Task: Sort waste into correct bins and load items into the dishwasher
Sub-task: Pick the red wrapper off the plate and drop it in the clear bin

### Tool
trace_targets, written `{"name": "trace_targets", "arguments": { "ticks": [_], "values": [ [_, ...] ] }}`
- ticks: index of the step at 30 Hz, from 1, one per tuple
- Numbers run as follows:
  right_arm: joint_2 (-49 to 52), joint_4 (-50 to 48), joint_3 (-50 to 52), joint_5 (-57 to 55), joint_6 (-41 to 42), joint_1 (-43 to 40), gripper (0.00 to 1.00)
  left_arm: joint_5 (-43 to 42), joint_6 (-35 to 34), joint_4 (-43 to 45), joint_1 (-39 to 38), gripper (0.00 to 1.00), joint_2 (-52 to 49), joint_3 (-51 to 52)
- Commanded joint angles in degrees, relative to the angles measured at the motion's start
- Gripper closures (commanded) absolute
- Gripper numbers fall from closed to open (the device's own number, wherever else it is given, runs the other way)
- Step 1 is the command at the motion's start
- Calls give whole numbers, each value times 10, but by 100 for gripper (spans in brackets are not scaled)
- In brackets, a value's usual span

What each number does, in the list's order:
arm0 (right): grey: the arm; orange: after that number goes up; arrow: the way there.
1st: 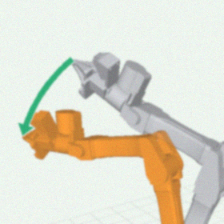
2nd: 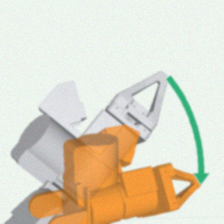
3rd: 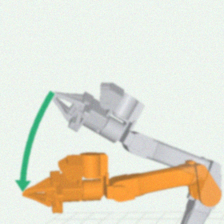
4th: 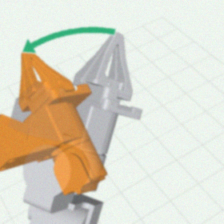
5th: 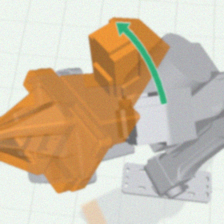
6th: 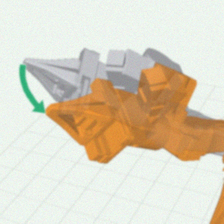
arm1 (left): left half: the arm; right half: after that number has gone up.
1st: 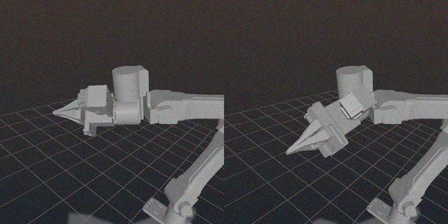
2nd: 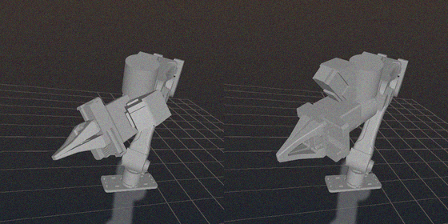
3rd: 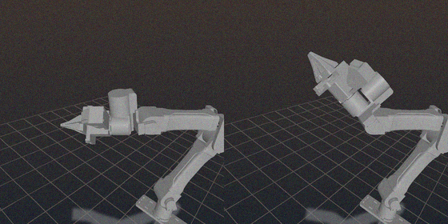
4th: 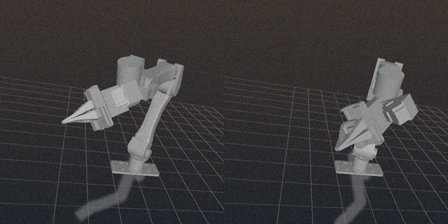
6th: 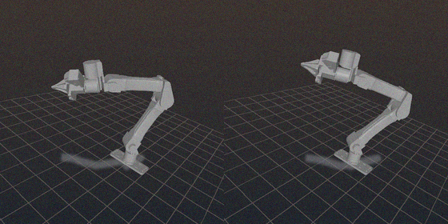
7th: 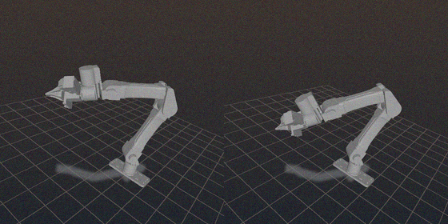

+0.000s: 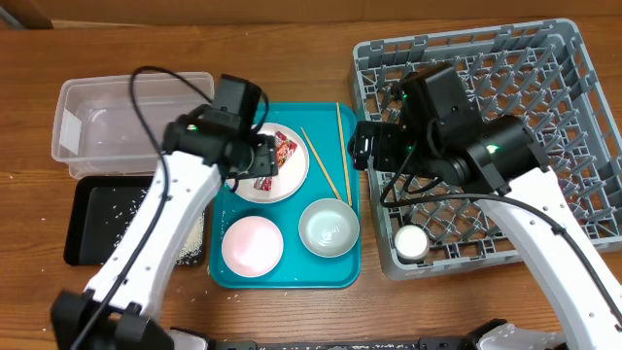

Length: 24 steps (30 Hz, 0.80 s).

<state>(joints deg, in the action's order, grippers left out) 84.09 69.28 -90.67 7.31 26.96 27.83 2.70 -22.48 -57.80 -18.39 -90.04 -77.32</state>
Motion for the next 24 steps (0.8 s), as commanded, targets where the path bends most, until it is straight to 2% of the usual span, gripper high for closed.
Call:
{"name": "trace_targets", "arguments": {
  "ticks": [1, 8, 9, 10, 13, 17, 20, 24],
  "values": [
    [0, 12, -12, 3, -4, 0, 0, -2, 60, 89, -13, 27, -76, 40],
    [0, 34, -12, 3, -3, 1, 1, 3, 75, 203, -11, 35, -205, 40],
    [0, 35, -12, 3, -4, 1, 1, -2, 75, 211, -11, 42, -219, 39],
    [0, 36, -12, 3, -3, 1, 1, -12, 75, 212, -12, 62, -226, 39],
    [0, 37, -12, 3, -4, 1, 1, -42, 75, 184, -11, 96, -215, 20],
    [0, 37, -12, 3, -4, 1, 1, 27, 47, 57, 11, 96, -172, -75],
    [0, 37, -12, 3, -4, 1, 1, 93, 27, -2, 58, 96, -135, -141],
    [0, 33, -12, 3, -3, 1, 1, 139, 5, 7, 139, 96, -119, -162]
  ]
}}
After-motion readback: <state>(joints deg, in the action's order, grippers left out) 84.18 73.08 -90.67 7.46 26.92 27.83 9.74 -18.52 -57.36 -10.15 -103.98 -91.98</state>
